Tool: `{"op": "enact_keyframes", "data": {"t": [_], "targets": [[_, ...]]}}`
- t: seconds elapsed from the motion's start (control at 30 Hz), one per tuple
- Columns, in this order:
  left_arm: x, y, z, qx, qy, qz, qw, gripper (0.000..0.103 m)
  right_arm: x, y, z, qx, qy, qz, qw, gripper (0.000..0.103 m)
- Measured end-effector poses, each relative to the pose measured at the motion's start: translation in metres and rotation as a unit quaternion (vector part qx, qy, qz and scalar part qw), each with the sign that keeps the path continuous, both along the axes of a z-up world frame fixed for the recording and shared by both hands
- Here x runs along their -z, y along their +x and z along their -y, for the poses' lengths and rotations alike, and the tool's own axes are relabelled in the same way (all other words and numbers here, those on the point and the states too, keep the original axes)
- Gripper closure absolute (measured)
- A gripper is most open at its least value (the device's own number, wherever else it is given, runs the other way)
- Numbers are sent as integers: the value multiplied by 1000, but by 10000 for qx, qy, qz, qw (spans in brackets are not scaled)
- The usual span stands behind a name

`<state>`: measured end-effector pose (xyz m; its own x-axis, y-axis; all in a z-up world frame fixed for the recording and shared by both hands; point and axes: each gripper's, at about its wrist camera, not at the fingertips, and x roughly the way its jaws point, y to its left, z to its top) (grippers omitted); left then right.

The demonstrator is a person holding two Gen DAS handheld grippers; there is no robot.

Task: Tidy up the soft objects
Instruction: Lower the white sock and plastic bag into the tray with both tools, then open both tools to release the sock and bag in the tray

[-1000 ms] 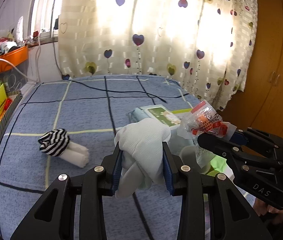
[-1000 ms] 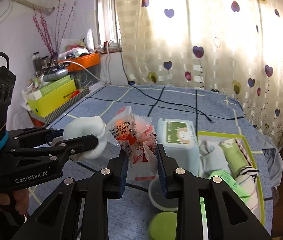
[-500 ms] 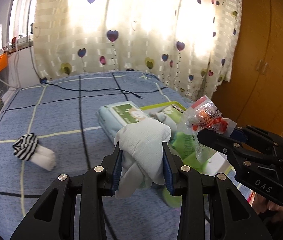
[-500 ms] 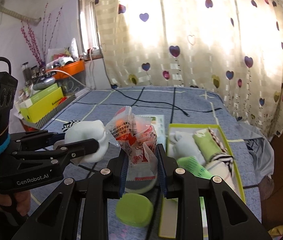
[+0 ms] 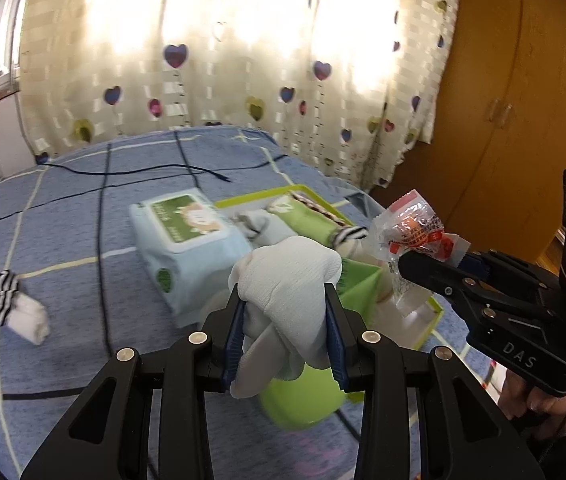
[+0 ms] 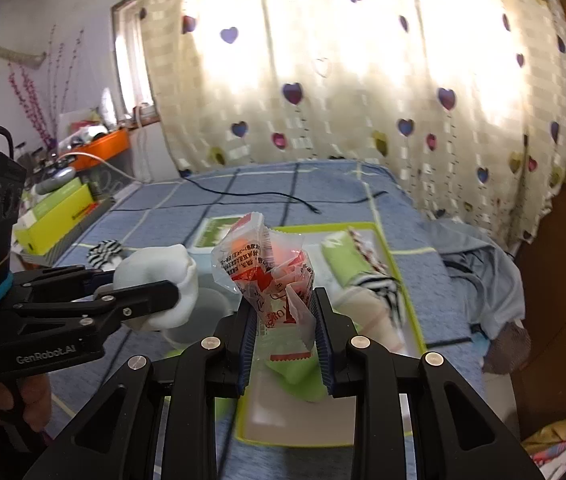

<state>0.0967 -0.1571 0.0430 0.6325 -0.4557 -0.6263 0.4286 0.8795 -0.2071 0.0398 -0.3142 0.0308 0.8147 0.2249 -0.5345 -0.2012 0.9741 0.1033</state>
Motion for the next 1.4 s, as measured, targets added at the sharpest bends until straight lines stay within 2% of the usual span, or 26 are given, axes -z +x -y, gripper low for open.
{"op": "enact_keyframes", "data": {"t": [0.27,0.5,0.57,0.73,1.1,1.17,1.23,1.4], "targets": [[13,2,42,492,5,-251,9985,66,24,-3,43,411,-30,-332,9986,77],[41,10,78,875,80,-726,9935,66,49,2,59,480,-121,-715,9962,77],[48,12,85,916,121,-838,9922,66,56,8,60,434,-182,-850,9953,77],[52,16,94,891,314,-780,9925,66,72,21,62,335,-161,-1090,9933,77],[59,38,108,888,500,-944,9903,66,74,46,69,271,-45,-1044,9942,77],[59,39,110,892,548,-952,9899,66,74,47,70,249,-36,-1046,9942,74],[60,39,110,895,574,-957,9897,66,73,45,71,238,-37,-1053,9942,64],[53,35,106,847,493,-843,9916,62,68,32,73,187,-8,-967,9951,57]]}}
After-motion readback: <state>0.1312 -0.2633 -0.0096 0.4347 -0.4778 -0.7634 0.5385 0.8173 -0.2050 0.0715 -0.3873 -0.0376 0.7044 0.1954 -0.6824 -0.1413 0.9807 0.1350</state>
